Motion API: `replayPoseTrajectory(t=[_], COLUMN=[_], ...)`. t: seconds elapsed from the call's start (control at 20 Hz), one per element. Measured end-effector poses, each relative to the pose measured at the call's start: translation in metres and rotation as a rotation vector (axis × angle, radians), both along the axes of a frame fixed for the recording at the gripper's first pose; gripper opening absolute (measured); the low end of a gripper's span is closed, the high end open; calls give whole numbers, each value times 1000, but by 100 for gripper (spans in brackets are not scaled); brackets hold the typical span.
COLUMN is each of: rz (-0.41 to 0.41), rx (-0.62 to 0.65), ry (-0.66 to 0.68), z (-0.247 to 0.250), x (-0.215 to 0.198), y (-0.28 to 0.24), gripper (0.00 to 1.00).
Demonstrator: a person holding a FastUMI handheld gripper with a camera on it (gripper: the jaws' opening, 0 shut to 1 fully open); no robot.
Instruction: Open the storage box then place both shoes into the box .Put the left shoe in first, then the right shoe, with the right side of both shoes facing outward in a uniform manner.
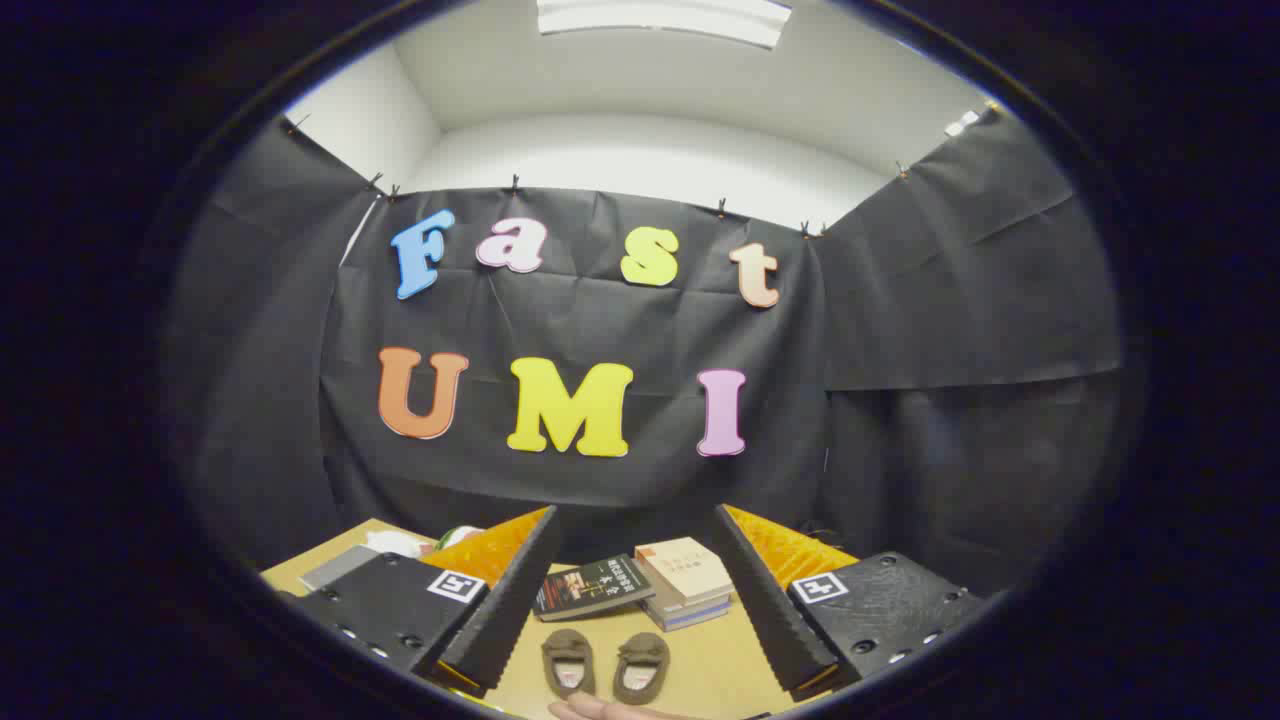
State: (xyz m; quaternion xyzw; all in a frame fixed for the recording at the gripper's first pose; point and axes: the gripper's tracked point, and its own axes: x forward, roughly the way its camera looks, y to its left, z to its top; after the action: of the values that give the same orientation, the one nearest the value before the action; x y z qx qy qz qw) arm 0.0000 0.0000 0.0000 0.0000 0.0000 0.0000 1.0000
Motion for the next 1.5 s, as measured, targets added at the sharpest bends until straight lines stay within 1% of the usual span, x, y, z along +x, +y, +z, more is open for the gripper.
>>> replayPoseTrajectory(t=[0.25,0.55,0.75,0.95,1.25,1.35,1.5], rz=[46,18,-4,-8,48,91,169], rx=[12,29,37,38,52,64,106], ry=[64,85,96,106,201,248,358], z=[-27,-36,-40,-48,-85,-103,-142], x=[11,23,30,38,59,67,80], y=[-11,-22,-16,-4,34,54,87], gripper=[95,95,95,95,95,95,95])
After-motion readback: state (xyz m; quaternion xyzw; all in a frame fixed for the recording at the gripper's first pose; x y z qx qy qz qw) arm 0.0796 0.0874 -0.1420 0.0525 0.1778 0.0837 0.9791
